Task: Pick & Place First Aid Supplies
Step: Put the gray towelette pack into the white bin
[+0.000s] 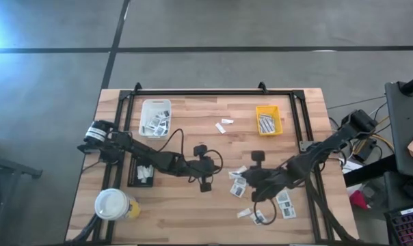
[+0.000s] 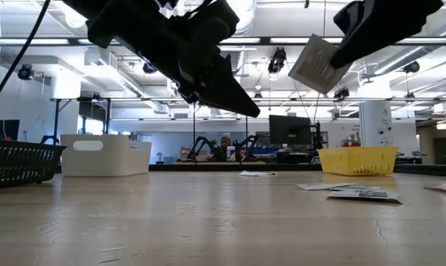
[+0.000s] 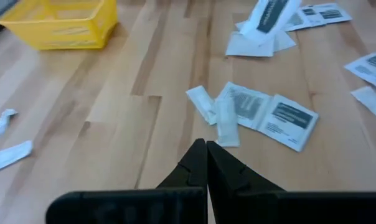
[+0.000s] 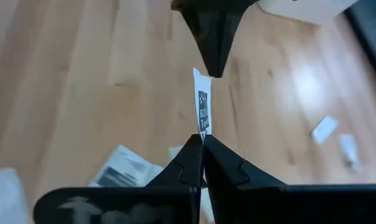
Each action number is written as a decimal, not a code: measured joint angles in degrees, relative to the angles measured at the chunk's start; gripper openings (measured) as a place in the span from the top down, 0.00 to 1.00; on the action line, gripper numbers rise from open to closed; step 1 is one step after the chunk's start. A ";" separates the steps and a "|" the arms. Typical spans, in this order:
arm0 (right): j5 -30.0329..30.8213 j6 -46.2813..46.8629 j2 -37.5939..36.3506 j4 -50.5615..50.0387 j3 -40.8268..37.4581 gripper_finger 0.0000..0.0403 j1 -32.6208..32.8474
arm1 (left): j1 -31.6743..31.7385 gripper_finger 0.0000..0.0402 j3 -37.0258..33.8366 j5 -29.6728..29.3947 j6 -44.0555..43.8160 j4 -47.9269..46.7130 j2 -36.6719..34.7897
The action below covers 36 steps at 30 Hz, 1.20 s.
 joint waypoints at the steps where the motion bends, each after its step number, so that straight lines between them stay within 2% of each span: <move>1: -0.46 1.50 -0.25 0.02 0.00 0.98 0.02 | 0.00 1.00 0.00 0.73 -0.02 0.15 0.00; 10: -3.10 11.48 0.99 0.52 -0.02 0.98 0.00 | 0.00 1.00 0.00 7.24 -1.75 0.87 -0.02; 17: -3.77 14.46 2.69 0.97 -0.04 0.98 -0.03 | -0.03 0.99 0.00 9.56 2.80 3.47 -0.04; 20: -3.78 14.48 3.91 1.37 -0.04 0.98 -0.07 | -0.07 0.93 0.00 9.80 5.00 3.97 -0.04; 28: -3.80 14.28 7.01 4.69 -0.09 0.98 -0.47 | -0.04 0.71 0.00 9.85 7.28 7.27 -0.04; 31: -4.18 14.28 7.64 6.69 -0.04 0.98 -0.98 | -0.04 0.67 0.00 9.85 7.28 7.31 -0.04; 36: -4.52 14.09 8.54 9.49 -0.07 0.98 -2.18 | -0.04 0.67 0.00 9.88 7.20 7.36 -0.04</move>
